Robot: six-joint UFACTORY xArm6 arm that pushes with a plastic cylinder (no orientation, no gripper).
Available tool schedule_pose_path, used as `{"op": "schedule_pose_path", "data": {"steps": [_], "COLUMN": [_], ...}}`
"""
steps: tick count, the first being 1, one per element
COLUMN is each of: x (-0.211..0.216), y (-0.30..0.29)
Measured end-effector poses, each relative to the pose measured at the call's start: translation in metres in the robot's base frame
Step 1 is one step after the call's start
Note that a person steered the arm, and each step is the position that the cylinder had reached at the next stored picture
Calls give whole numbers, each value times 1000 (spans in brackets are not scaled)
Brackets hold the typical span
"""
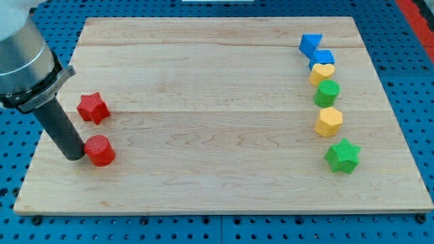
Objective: Move the red circle to the left of the yellow hexagon
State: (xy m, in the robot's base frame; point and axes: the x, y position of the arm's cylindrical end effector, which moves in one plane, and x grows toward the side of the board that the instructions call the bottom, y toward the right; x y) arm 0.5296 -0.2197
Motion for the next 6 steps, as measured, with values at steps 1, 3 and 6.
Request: {"op": "schedule_pose_path", "data": {"steps": [1, 3, 6], "x": [3, -27, 75], "y": [-4, 78, 165]}}
